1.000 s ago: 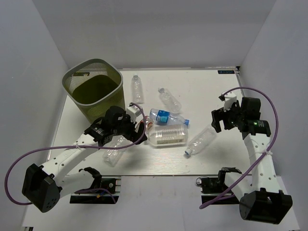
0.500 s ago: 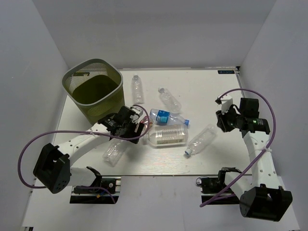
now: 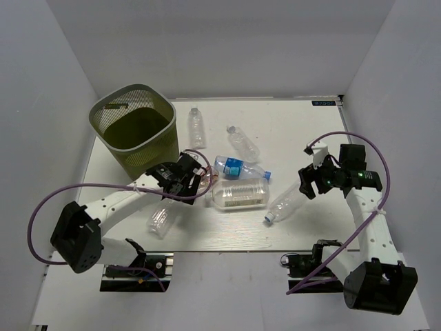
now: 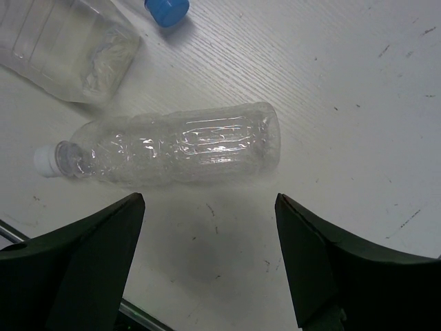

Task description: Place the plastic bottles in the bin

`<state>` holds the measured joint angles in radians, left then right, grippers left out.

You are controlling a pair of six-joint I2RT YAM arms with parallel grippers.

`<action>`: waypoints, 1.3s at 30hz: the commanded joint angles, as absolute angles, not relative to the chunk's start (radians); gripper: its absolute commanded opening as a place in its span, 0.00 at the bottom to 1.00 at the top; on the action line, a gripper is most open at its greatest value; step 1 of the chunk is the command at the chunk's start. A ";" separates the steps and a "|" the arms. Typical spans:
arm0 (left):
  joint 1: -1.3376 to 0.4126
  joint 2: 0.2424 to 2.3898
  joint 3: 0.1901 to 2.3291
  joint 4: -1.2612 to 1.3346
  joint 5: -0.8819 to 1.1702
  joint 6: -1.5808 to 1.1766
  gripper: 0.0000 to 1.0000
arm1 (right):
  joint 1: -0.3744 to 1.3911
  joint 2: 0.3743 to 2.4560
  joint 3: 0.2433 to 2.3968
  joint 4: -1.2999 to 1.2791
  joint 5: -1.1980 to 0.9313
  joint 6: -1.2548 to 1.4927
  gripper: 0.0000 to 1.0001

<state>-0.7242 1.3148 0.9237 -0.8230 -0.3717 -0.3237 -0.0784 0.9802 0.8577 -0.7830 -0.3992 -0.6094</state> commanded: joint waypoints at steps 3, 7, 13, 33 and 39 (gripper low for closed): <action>-0.732 1.422 0.925 -0.885 -0.477 -0.412 0.95 | -0.081 1.008 0.873 -0.761 -0.460 -0.618 0.84; -0.732 1.534 0.934 -0.884 -0.491 -0.443 0.94 | -0.081 1.012 0.868 -0.750 -0.477 -0.617 0.84; -0.732 1.554 0.856 -0.773 -0.407 -0.443 0.58 | -0.083 1.012 0.867 -0.730 -0.491 -0.621 0.84; -0.770 1.318 1.675 -0.681 -0.280 -0.167 0.19 | -0.081 1.020 0.732 -0.836 -0.733 -1.828 0.90; -0.710 1.403 1.894 -0.742 -0.688 -0.225 0.19 | -0.077 1.124 0.741 -0.890 -0.690 -2.138 0.90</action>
